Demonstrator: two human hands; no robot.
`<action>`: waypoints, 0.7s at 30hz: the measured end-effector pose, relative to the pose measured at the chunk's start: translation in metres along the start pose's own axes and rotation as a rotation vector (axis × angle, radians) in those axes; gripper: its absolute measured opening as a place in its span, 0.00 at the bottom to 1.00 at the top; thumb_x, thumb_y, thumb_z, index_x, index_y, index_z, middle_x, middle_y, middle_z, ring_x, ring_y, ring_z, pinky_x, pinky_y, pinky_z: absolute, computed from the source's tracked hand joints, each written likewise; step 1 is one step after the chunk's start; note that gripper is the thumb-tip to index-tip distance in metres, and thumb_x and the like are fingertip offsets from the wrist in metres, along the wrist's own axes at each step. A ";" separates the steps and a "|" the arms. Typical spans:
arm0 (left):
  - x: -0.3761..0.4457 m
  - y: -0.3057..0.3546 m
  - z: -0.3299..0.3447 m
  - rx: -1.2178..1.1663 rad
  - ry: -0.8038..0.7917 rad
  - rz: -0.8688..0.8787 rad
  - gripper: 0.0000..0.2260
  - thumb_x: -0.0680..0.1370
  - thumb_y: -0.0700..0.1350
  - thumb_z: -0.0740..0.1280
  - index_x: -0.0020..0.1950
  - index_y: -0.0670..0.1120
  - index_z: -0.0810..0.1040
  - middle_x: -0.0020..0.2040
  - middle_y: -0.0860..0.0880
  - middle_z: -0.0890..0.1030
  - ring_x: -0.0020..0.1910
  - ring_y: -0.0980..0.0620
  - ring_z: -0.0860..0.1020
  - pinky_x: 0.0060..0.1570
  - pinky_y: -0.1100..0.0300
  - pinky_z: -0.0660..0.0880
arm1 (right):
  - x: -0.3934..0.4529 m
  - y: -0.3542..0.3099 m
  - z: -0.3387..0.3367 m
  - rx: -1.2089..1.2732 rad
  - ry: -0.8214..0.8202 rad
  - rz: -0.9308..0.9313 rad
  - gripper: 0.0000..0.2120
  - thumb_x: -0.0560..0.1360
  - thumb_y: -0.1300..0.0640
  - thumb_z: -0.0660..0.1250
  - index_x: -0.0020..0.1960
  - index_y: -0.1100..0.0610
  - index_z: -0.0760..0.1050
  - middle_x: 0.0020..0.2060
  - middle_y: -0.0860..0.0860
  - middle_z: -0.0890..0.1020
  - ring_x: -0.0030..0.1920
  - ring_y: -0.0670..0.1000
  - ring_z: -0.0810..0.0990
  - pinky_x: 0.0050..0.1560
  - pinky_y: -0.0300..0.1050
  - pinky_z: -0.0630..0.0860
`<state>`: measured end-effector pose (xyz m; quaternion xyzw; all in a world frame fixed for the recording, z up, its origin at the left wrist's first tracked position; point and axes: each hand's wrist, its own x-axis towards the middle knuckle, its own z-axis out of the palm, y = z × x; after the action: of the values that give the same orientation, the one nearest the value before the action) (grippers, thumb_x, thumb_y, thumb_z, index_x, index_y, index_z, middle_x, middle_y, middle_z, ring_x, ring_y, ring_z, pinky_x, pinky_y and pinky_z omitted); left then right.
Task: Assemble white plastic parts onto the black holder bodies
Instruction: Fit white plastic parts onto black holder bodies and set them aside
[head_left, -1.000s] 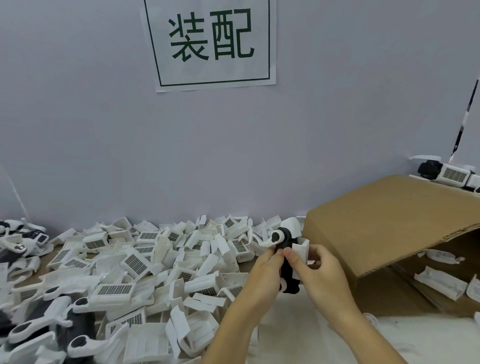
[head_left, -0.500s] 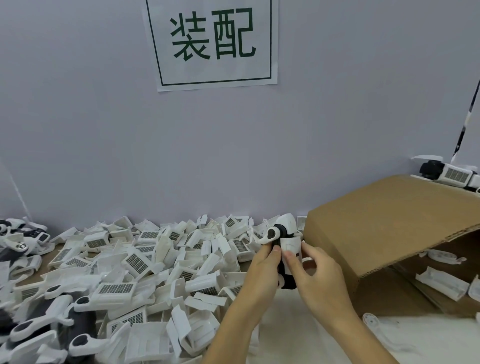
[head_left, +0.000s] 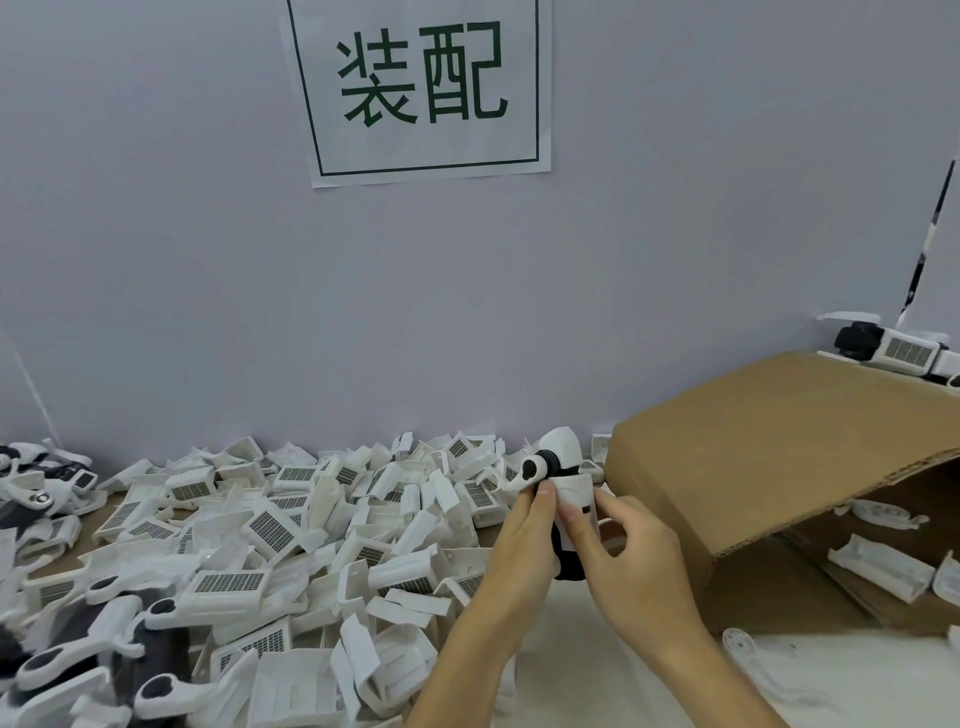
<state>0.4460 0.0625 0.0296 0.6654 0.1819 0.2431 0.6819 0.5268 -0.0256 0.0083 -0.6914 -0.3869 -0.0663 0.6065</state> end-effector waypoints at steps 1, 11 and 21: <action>0.000 0.002 0.001 -0.023 0.006 -0.004 0.14 0.86 0.53 0.54 0.62 0.57 0.79 0.53 0.59 0.86 0.55 0.60 0.83 0.54 0.65 0.78 | 0.000 -0.001 0.000 -0.003 0.012 -0.009 0.17 0.73 0.34 0.62 0.48 0.43 0.83 0.39 0.44 0.81 0.42 0.43 0.81 0.39 0.34 0.76; 0.001 0.004 -0.004 -0.284 0.121 -0.098 0.20 0.86 0.54 0.55 0.58 0.47 0.84 0.49 0.45 0.87 0.46 0.49 0.87 0.38 0.59 0.81 | -0.006 -0.009 0.005 -0.098 -0.036 -0.139 0.24 0.70 0.49 0.78 0.64 0.45 0.77 0.50 0.38 0.76 0.52 0.41 0.77 0.49 0.30 0.73; -0.002 0.008 -0.005 -0.358 0.113 -0.114 0.20 0.85 0.54 0.56 0.60 0.43 0.84 0.50 0.41 0.87 0.44 0.48 0.86 0.36 0.60 0.80 | -0.008 -0.012 0.006 -0.131 -0.005 -0.196 0.27 0.70 0.48 0.78 0.67 0.47 0.77 0.51 0.37 0.75 0.55 0.41 0.76 0.51 0.30 0.74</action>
<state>0.4408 0.0655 0.0371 0.5073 0.2113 0.2694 0.7909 0.5116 -0.0238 0.0121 -0.6885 -0.4492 -0.1488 0.5495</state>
